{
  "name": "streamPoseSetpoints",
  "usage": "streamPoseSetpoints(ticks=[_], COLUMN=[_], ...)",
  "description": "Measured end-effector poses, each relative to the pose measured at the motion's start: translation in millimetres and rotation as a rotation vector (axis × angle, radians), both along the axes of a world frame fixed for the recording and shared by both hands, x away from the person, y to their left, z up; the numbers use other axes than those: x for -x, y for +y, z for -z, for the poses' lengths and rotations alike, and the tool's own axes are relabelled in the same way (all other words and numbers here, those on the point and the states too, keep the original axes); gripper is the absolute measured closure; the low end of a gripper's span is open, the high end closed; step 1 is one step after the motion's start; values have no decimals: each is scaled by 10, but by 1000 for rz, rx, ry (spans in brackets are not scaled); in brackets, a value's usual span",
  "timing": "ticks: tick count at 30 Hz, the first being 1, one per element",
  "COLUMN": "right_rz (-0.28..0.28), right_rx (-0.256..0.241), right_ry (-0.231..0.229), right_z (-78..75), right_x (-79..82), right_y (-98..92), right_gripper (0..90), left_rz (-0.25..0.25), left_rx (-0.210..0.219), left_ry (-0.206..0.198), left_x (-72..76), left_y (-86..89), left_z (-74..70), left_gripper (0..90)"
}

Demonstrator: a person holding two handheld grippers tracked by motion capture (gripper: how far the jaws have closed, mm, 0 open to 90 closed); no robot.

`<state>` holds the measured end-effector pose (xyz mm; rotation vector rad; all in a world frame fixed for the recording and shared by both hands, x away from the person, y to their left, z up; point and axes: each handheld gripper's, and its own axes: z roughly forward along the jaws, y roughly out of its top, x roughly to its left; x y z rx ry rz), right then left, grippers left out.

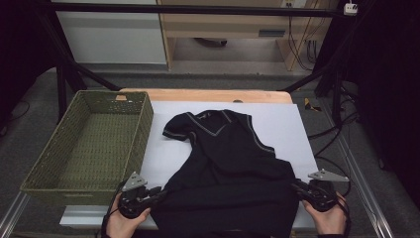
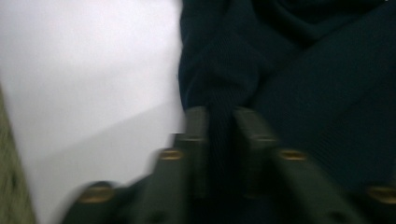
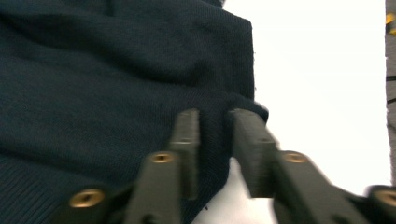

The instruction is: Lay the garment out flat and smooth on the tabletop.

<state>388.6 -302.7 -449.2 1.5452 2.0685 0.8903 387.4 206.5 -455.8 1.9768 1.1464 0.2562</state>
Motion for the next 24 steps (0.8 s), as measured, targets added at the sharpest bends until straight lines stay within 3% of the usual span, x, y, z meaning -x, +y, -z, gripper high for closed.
streamPoseSetpoints(ticks=[3, 6, 8, 11, 13, 16, 21, 24], right_rz=[-50, -132, -163, -154, -170, -204, -251, -262], right_rx=[-33, -67, -67, -77, -91, -109, -106, -92], right_ry=[-46, -106, -112, -113, -116, -129, -154, -156], right_z=[-24, -112, -135, -133, -127, -116, -127, -125], right_x=[10, 36, 10, -100, -165, -251, -402, -532], right_y=[127, 329, 413, 476, 520, 629, 848, 959], right_gripper=[507, 436, 409, 399, 400, 393, 383, 385], left_rz=[-2, 3, 2, 1, 1, 19, 43, 51], left_rx=[-14, -35, -49, -54, -45, -62, -65, -68], left_ry=[-19, -32, -36, -46, -8, 53, 74, 65], left_x=[-116, -248, -360, -496, -584, -627, -570, -544], left_y=[-106, -226, -286, -326, -320, -317, -313, -317], left_z=[34, 77, 98, 96, 95, 125, 141, 133], left_gripper=[496, 473, 460, 455, 506, 677, 837, 859])
